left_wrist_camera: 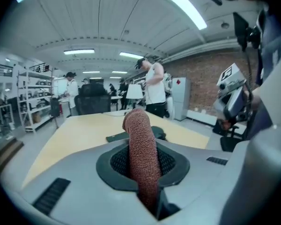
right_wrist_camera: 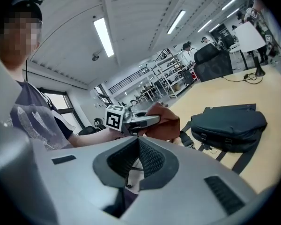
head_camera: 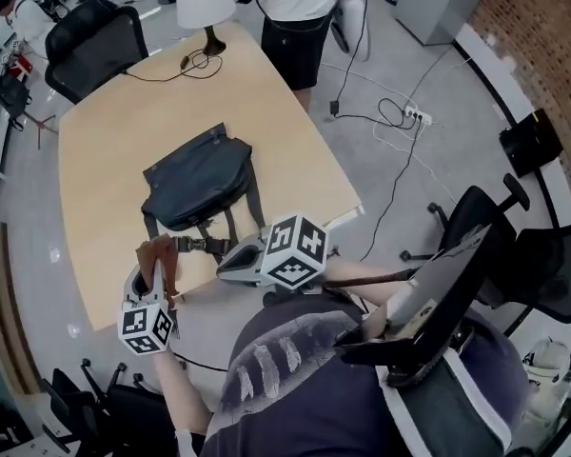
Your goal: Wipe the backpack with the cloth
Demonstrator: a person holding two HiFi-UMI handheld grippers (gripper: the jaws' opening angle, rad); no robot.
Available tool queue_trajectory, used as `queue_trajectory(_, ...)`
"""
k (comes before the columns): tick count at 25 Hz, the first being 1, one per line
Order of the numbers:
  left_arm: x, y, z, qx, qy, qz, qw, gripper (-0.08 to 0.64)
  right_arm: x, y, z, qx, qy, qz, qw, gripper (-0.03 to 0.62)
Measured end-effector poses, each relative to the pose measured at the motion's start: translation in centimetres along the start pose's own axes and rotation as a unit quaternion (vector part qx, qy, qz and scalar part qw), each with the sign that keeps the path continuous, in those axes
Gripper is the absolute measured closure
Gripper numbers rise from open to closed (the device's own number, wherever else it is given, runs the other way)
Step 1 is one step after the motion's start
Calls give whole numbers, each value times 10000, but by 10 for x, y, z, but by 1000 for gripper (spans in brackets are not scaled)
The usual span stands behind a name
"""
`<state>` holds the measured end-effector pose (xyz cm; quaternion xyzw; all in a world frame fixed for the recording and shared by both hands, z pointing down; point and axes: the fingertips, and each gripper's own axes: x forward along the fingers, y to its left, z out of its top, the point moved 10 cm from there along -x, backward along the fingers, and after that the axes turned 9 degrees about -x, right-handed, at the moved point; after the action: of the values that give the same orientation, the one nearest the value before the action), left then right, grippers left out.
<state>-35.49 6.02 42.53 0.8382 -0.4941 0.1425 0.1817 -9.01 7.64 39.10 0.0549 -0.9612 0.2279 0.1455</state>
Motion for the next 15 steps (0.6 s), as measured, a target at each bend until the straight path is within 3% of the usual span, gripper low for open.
queue_trajectory(2,-11,-22,8,-103,-377,-705,9967,503,6,13,-4,92,-55,-36,9999,591)
queue_trajectory(4,-23,-41,9,-163,-570,-1041,9928,503,9,26,-6,180,-84,-34,9998,591)
queue_trajectory(10,-61,-69,1,-193,-757,-950,9924,503,6,49,-10,252,-270,166,9992,591)
queue_trajectory(15,-74,-104,-7,-466,-741,-1015,9910,503,-10,68,-21,2,-360,378,9986,591)
